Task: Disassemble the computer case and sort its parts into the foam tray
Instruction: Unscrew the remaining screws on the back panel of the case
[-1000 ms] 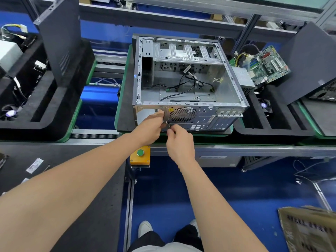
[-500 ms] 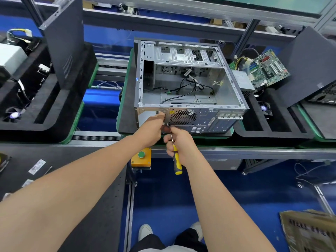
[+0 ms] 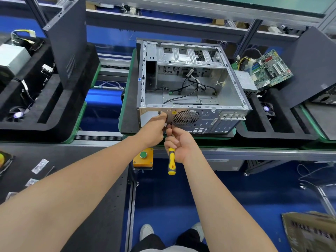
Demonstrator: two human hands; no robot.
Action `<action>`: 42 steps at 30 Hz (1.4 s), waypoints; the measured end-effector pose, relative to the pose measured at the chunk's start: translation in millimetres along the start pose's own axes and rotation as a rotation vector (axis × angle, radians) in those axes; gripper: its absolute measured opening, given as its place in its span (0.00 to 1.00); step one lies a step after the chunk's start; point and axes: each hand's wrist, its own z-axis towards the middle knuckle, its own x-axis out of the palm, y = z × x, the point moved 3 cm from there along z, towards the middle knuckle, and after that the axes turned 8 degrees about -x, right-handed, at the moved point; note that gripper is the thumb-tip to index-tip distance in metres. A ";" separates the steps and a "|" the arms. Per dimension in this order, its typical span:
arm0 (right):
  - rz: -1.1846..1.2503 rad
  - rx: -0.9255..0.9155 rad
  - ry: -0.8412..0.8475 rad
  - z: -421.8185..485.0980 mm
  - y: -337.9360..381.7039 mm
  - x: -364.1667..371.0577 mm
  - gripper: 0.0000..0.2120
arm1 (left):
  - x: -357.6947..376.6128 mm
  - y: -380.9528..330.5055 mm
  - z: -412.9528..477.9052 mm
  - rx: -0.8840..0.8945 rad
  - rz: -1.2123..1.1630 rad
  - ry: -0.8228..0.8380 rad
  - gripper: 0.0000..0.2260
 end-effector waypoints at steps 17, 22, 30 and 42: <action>-1.252 -0.840 -0.402 -14.9 2.6 9.9 0.10 | -2.9 -1.1 -4.3 -0.020 -0.071 0.035 0.18; -1.243 -0.867 -0.481 -16.3 -1.6 14.1 0.09 | -4.7 -2.7 -6.6 -0.042 -0.119 0.055 0.18; -1.251 -0.884 -0.521 -20.7 -12.5 6.3 0.16 | -4.5 -3.2 -7.9 -0.094 -0.238 0.098 0.21; -1.214 -0.929 -0.494 -36.9 10.3 -13.0 0.11 | 28.5 -10.4 -20.9 -0.201 -0.390 -0.124 0.31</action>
